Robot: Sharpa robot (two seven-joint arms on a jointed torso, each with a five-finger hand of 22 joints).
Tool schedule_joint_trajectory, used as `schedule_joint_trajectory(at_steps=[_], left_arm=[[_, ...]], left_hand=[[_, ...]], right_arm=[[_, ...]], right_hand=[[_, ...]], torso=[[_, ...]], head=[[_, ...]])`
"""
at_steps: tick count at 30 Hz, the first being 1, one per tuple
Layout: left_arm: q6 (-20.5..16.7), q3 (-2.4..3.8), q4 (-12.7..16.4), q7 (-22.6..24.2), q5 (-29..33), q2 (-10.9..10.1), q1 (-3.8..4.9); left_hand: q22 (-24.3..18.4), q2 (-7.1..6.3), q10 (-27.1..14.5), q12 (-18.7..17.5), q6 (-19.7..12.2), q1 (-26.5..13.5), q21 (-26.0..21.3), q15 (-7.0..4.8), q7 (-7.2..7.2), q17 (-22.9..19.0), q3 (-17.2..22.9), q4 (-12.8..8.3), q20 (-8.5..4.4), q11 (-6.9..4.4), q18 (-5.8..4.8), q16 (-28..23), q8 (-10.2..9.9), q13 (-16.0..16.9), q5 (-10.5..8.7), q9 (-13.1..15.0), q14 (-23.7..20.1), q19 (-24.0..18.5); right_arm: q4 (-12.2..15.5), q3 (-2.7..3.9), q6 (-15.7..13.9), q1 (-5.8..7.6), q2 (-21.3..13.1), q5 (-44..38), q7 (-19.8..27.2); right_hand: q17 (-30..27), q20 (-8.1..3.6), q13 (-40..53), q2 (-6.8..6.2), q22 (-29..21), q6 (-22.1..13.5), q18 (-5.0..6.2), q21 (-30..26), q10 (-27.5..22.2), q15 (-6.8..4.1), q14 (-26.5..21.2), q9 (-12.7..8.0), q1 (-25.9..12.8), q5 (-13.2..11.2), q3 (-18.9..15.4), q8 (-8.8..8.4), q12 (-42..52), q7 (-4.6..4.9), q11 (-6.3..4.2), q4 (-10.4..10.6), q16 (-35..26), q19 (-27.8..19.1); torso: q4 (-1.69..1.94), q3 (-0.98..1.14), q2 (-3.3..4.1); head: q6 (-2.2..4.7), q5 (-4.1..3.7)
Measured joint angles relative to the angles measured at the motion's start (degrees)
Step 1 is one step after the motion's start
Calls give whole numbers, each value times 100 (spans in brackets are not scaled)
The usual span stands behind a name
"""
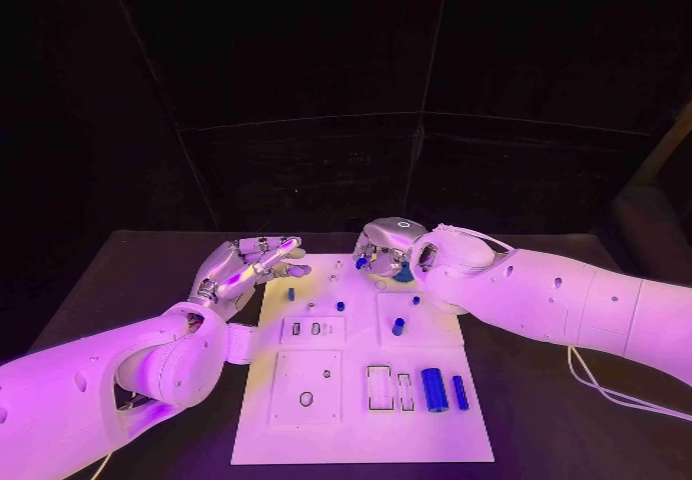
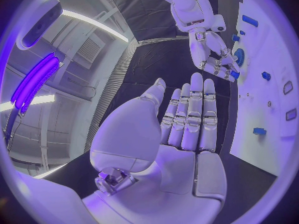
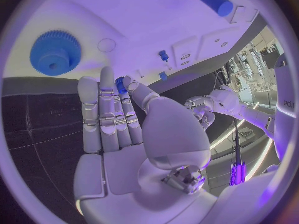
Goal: Assemble the parts on the task board
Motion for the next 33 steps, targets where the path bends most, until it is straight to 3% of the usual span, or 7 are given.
schedule_joint_trajectory(at_steps=[13,33], left_arm=[[21,0,-54,-11,-1,62,3],[45,0,-33,-35,-2,73,26]], left_hand=[[1,0,0,-26,0,0,0,0,0,6,0,0,0,0,0,0,0,0,0,0,0,0],[-5,0,0,-26,0,0,0,0,0,12,0,0,0,0,0,-22,0,1,0,0,0,0]], right_arm=[[-818,3,-158,0,773,109,-27],[-1159,3,11,0,1065,137,-71]], right_hand=[[39,0,-11,-68,117,-2,0,100,0,0,0,-23,-68,-11,129,-37,-35,1,0,32,-24,0],[62,0,-9,-115,116,-32,0,100,-24,0,0,-22,-71,-31,167,-69,-79,17,24,68,-24,0]], torso=[[20,3,16],[19,-3,42]], head=[[42,18],[16,90]])
